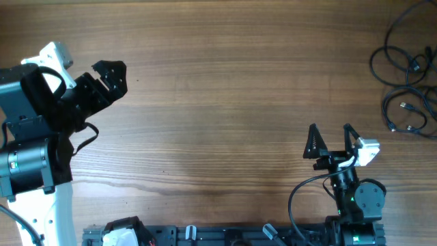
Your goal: Untangle cables
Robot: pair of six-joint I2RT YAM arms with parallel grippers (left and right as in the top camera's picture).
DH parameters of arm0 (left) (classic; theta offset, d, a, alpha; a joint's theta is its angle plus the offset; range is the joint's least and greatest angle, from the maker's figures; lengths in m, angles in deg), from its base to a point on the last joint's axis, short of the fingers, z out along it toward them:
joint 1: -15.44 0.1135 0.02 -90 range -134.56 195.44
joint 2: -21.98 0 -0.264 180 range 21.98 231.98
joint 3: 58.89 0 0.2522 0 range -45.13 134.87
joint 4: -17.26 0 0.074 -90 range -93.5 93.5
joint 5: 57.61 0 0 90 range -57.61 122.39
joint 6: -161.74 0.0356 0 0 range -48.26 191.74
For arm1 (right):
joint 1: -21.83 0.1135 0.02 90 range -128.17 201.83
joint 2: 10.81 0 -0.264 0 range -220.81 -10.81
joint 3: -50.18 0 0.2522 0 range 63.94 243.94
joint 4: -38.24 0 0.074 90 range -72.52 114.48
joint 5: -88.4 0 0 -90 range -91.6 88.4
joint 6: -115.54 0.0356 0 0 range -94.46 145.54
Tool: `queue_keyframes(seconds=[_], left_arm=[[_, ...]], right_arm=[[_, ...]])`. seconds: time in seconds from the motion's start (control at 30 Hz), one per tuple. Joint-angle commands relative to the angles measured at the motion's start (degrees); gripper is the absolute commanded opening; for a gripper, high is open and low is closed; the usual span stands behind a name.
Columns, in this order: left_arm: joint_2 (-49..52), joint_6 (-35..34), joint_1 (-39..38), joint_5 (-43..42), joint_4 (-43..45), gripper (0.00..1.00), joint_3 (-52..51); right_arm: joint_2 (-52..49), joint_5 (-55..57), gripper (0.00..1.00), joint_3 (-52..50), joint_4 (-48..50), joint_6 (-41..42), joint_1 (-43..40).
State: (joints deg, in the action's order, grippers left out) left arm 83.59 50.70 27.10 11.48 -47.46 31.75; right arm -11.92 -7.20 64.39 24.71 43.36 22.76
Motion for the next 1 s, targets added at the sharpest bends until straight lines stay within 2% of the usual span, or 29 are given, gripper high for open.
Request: queue_keyframes(seconds=[0.0,0.27,0.37,0.47,0.57,0.73,0.97], left_arm=[[0.1,1.1,0.1,-0.5,0.2,1.0,0.4],[0.0,1.4,0.1,3.1,-0.5,1.0,0.3],[-4.1,5.7,-1.6,4.4,-0.4,1.0,-3.3],[-12.5,6.4,-5.2,9.2,5.5,1.0,-14.0],[-22.4,6.5,-6.4,9.4,16.5,1.0,-27.2],[-36.8,6.5,-7.8,9.4,29.2,1.0,-44.6],[-54.3,6.5,-7.8,9.5,34.3,1.0,-59.3]], right_arm=[[0.9,-0.9,1.0,-0.2,0.1,0.6,-0.2],[0.8,-0.9,1.0,-0.2,0.1,0.6,-0.2],[0.8,-0.9,1.0,-0.2,0.1,0.6,-0.2],[0.8,-0.9,1.0,-0.2,0.1,0.6,-0.2],[0.8,-0.9,1.0,-0.2,0.1,0.6,-0.2],[0.8,-0.9,0.99,-0.2,0.1,0.6,-0.2],[0.8,-0.9,1.0,-0.2,0.1,0.6,-0.2]])
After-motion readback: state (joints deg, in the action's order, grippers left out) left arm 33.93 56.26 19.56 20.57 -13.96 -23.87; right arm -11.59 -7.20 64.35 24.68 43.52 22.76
